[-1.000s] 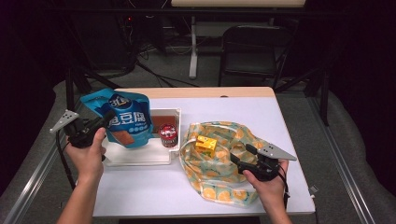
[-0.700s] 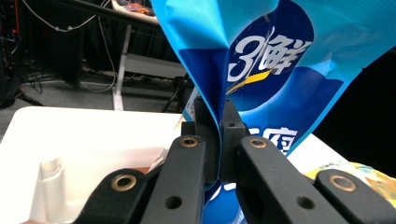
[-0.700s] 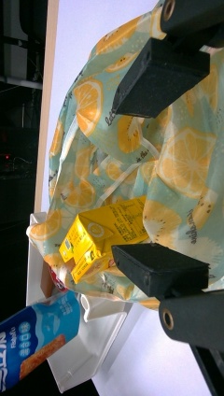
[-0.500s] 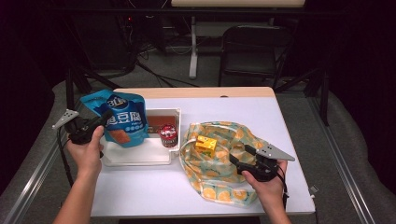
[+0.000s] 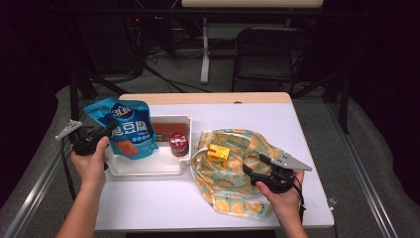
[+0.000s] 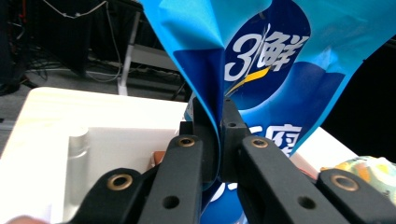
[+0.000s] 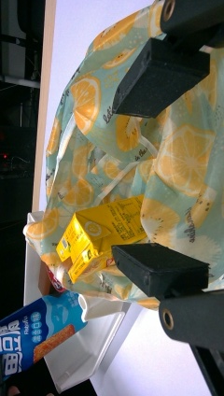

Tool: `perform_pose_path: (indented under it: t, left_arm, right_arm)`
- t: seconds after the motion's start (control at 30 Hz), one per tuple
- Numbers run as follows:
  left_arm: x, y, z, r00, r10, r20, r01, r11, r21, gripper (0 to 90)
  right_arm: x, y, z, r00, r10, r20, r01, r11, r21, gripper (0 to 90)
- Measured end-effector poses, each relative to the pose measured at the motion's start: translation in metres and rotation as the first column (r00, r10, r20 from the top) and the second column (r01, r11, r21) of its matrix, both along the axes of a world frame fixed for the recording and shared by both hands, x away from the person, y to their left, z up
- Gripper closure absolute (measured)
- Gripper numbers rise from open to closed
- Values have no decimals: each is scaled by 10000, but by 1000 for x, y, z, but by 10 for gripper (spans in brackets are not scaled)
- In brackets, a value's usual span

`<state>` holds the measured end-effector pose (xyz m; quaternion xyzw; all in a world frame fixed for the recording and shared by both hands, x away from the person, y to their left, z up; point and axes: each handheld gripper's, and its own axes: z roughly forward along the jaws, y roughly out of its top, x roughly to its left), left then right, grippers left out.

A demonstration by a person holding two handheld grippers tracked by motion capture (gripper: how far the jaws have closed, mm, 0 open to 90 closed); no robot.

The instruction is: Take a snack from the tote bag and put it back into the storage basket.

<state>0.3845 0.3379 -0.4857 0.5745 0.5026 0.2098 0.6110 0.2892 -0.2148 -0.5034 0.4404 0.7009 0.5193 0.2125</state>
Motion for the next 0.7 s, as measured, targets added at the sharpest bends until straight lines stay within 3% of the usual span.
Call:
perform_pose_path:
  t: [0.07, 0.2, 0.3, 0.33, 0.5, 0.63, 0.7]
  left_arm:
    - [-1, 3, -2, 10000, -16, 40, 17, 9997, -247, 846]
    - [-5, -1, -1, 9994, 341, -8, -340, 9988, 359, 672]
    - [-10, -6, 1, 9971, 732, -198, -713, 9937, 862, 512]
    - [-10, -6, 1, 9960, 842, -305, -809, 9919, 976, 424]
    - [-15, -7, -2, 9880, 1326, -792, -1216, 9840, 1298, 209]
    - [-24, -9, -4, 9864, 1432, -812, -1293, 9792, 1564, 158]
    - [-31, -12, -4, 9873, 1382, -783, -1238, 9784, 1656, 156]
  right_arm:
    - [0, 0, 0, 10000, 0, -34, 0, 10000, -14, 266]
    - [-1, 2, 1, 10000, 33, 18, -33, 10000, -37, 266]
    - [-1, 2, 0, 10000, 26, 39, -26, 10000, -9, 266]
    - [-1, 3, 1, 10000, 9, 56, -9, 10000, 3, 266]
    - [-1, 1, 1, 10000, 2, 16, -2, 10000, -2, 266]
    - [-1, 2, 3, 10000, 41, -32, -40, 9995, 317, 266]
    - [-1, 3, 5, 10000, 84, -7, -83, 9998, 187, 266]
